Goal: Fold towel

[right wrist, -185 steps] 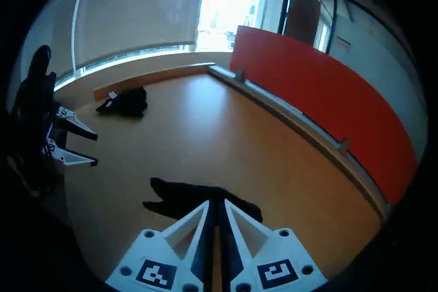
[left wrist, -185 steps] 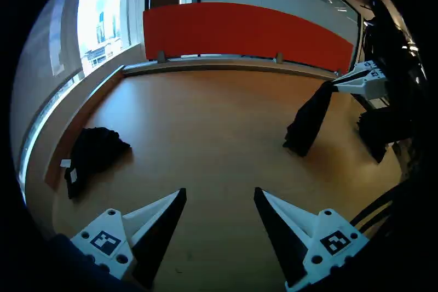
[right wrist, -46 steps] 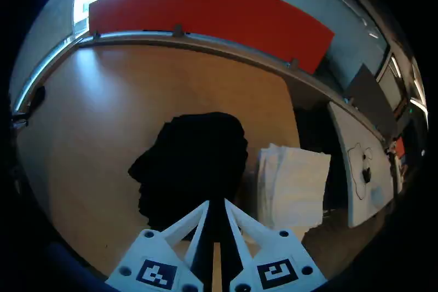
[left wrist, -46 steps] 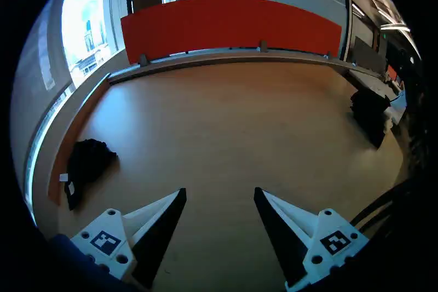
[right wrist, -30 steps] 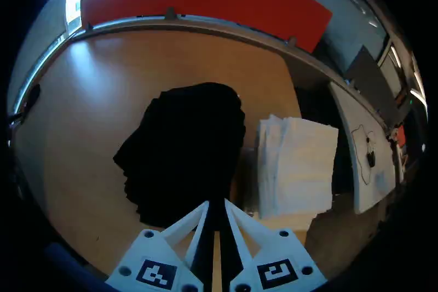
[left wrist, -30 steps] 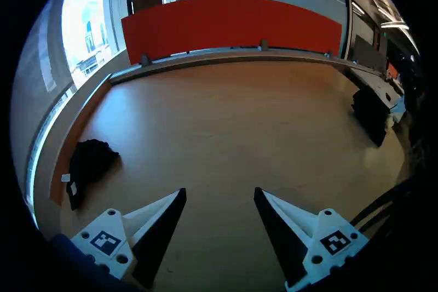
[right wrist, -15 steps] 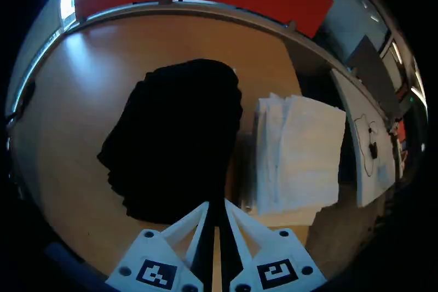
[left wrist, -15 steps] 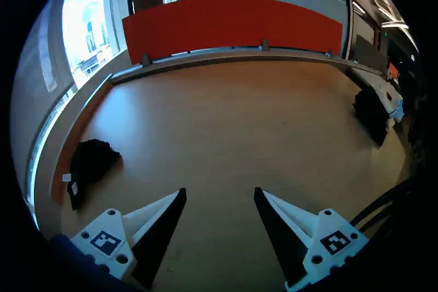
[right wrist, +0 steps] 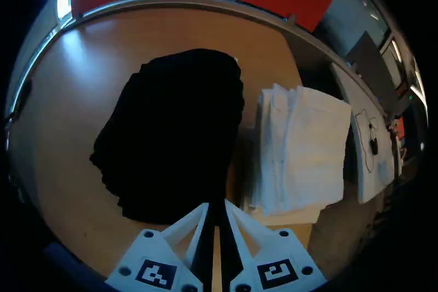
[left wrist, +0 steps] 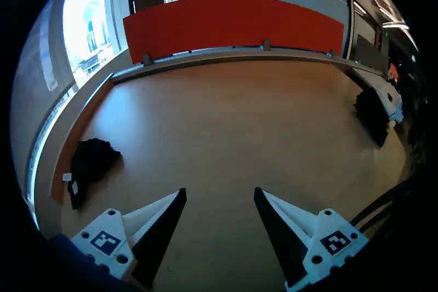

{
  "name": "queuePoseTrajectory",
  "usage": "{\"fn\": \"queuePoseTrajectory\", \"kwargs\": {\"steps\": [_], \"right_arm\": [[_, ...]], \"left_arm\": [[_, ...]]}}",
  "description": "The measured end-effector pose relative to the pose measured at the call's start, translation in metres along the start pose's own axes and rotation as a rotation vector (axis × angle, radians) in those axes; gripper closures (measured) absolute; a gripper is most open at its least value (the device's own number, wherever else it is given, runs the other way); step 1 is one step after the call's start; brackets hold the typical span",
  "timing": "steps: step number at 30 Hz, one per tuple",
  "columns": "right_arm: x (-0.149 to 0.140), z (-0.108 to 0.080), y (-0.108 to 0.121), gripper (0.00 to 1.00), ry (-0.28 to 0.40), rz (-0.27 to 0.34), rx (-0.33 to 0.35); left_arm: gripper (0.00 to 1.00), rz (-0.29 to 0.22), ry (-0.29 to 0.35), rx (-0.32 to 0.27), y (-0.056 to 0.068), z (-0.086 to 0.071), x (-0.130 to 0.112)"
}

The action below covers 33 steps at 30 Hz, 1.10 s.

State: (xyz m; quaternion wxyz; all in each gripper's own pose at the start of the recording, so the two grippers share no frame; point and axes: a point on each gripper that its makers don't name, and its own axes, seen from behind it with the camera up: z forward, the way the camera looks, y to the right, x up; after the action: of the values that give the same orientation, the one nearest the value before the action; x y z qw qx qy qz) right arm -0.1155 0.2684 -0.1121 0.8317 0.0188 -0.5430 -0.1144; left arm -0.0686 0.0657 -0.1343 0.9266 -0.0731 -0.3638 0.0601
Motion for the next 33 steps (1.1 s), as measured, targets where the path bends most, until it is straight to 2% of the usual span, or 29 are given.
{"fn": "queuePoseTrajectory", "kwargs": {"steps": [5, 7, 12, 19, 23, 33], "right_arm": [[0.001, -0.007, -0.004, 0.88, 0.025, -0.014, 0.003], [0.001, -0.009, -0.006, 0.81, 0.033, -0.017, 0.006], [0.000, -0.014, -0.009, 0.50, 0.048, -0.024, 0.007], [0.000, -0.020, -0.013, 0.32, 0.064, -0.044, -0.003], [0.002, -0.023, -0.016, 0.08, 0.076, -0.048, -0.005], [0.020, -0.035, -0.031, 0.00, 0.147, -0.020, 0.005]], "left_arm": [[0.08, -0.002, 0.001, 0.001, -0.002, 0.000, 0.000], [0.08, -0.001, 0.001, -0.003, -0.001, 0.000, 0.000], [0.08, 0.002, 0.003, -0.010, 0.000, 0.002, 0.002], [0.08, 0.005, 0.004, -0.015, 0.000, 0.003, 0.005], [0.08, 0.005, 0.007, -0.015, -0.001, 0.002, 0.005], [0.08, -0.002, 0.018, -0.013, -0.007, 0.001, 0.008]]}}
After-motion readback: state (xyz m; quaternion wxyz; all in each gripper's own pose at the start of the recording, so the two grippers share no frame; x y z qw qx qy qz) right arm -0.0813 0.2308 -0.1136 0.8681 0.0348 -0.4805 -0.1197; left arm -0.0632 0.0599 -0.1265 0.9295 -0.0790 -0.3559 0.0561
